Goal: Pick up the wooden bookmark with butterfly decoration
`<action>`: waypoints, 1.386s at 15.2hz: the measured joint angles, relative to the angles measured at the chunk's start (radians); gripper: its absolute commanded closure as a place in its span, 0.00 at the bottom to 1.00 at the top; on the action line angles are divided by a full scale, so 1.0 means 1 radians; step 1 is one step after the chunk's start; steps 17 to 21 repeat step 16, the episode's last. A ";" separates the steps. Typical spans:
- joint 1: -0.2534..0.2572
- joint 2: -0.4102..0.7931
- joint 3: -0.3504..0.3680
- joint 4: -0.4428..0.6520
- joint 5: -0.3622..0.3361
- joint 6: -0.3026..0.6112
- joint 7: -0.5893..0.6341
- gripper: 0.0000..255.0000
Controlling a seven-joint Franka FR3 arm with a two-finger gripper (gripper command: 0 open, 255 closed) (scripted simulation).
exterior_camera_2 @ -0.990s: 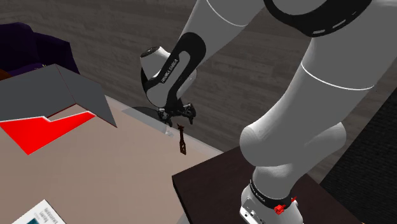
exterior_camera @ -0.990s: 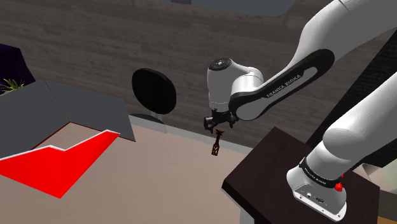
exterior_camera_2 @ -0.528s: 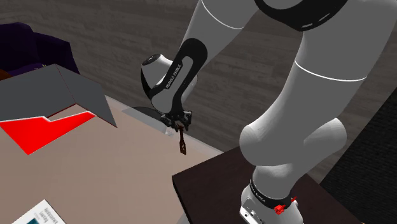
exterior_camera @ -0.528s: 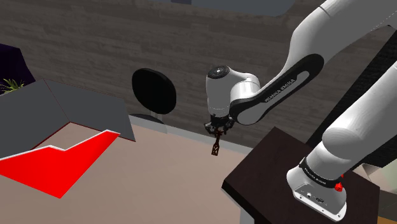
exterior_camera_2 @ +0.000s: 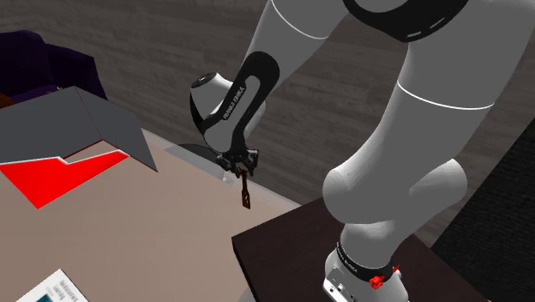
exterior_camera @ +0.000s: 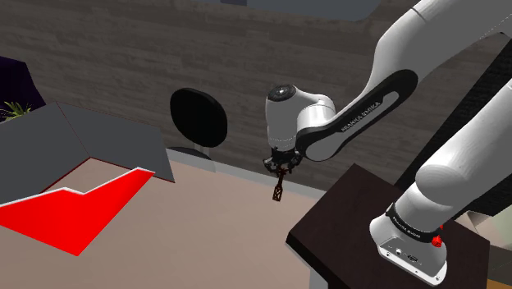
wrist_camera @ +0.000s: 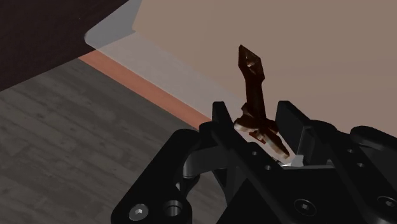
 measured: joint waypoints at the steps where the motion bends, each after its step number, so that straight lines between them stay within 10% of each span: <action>1: 0.001 -0.010 0.000 0.000 0.011 -0.007 -0.010 1.00; 21: 0.051 -0.212 -0.040 0.049 0.206 -0.198 -0.185 1.00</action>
